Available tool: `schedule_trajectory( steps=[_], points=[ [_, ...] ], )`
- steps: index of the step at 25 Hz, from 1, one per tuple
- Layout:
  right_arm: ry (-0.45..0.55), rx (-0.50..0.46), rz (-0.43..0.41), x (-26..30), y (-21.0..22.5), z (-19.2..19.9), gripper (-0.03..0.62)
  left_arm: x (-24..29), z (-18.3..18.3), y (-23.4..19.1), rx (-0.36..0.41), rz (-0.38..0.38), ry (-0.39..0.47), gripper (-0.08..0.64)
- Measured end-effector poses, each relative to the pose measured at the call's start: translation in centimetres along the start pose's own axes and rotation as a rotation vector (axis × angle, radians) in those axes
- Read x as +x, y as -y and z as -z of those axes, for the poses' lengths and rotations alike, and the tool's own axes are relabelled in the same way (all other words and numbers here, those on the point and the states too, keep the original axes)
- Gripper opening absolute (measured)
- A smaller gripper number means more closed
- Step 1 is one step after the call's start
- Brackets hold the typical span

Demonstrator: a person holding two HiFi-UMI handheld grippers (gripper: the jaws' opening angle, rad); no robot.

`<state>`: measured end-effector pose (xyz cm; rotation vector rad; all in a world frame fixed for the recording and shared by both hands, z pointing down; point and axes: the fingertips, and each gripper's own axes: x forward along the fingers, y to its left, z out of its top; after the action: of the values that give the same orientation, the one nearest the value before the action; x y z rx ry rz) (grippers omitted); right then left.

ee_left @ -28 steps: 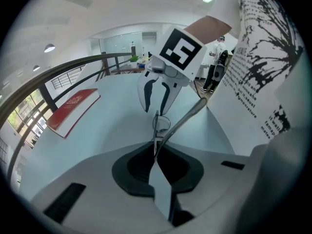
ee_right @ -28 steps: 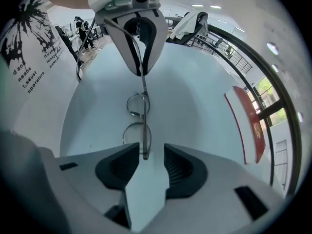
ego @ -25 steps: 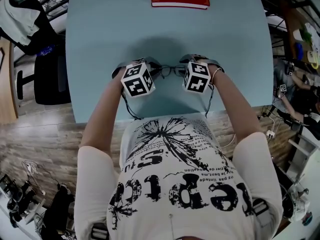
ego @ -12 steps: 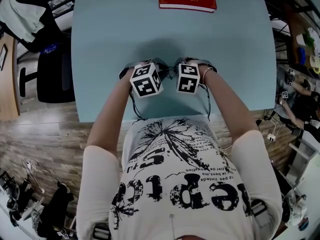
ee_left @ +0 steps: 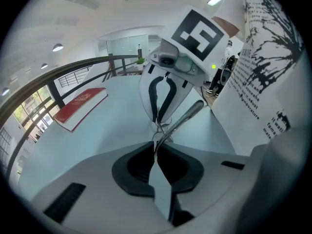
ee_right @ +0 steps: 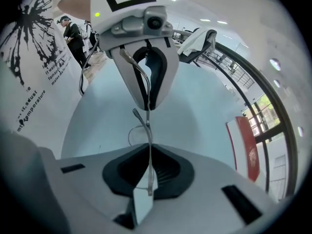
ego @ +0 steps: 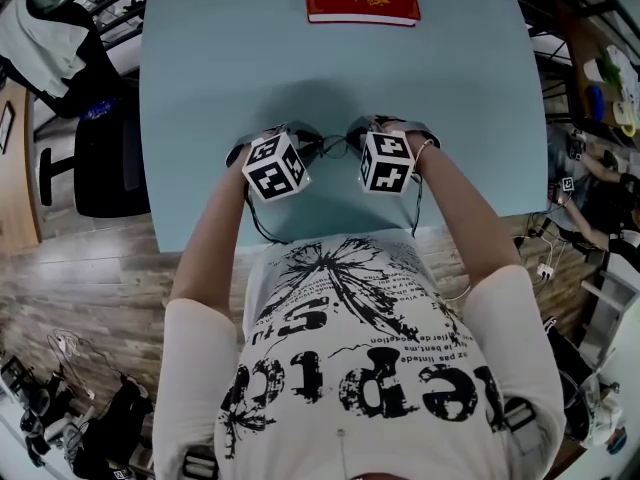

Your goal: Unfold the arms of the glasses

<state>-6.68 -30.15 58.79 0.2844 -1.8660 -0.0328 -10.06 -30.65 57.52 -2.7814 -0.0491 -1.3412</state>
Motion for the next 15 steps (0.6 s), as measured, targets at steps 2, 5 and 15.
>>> schedule_trajectory(
  steps=[2,5,15],
  points=[
    [0.017,0.000,0.018,-0.9,0.0,-0.1,0.029,-0.2,0.1,0.1,-0.005,-0.010,0.001,0.031],
    [0.048,0.000,0.048,-2.2,0.1,-0.5,0.029,-0.4,0.2,0.0,-0.004,-0.022,-0.005,0.031],
    [0.105,0.101,0.137,-4.8,0.7,1.8,0.026,-1.4,1.5,-0.6,-0.008,-0.070,-0.048,0.031]
  ],
)
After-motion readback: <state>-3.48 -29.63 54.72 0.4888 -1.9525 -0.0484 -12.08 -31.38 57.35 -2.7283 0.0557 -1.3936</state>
